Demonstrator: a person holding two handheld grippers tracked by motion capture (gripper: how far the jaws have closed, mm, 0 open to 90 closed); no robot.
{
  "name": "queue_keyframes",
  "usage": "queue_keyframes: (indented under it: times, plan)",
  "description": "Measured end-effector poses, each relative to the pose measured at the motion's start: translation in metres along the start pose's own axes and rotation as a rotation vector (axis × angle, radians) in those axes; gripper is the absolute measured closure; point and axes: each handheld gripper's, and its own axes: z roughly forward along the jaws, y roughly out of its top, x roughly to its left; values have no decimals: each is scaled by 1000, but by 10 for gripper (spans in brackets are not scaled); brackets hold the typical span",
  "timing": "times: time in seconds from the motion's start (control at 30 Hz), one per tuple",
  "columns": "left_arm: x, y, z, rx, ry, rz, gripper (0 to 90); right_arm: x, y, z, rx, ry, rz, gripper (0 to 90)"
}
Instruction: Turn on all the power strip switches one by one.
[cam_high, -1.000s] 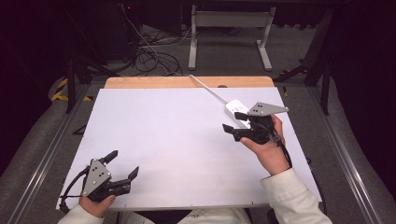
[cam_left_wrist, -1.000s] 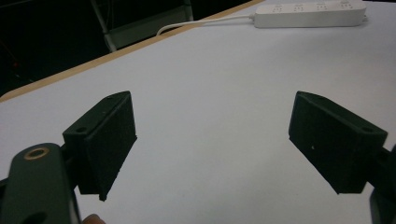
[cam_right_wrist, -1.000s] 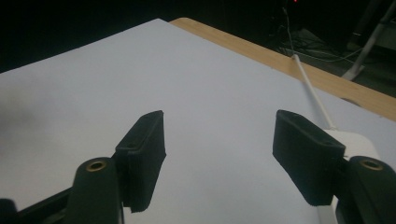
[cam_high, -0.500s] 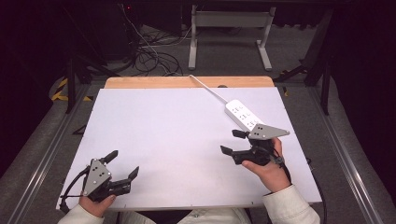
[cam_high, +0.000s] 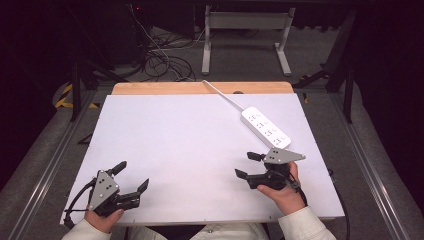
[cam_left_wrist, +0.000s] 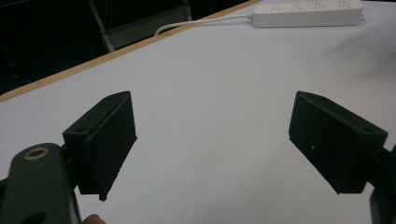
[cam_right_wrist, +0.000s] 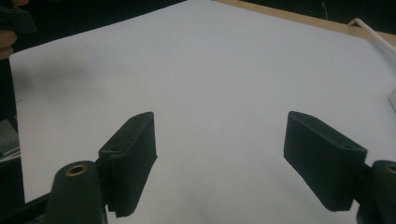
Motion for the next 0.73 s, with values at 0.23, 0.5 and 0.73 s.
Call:
queue_keyframes:
  times: [0.23, 0.5, 0.73]
  plan:
    - [1, -1, 1, 4, -8, 6, 152, 0, -18, 6, 68, -9, 18, 263]
    - [1, -2, 5, 15, -26, 16, 143, 2, -28, 7, 94, -63, 35, 264]
    - [7, -5, 8, 20, -50, -34, 131, 1, -27, 7, 107, -113, -9, 266]
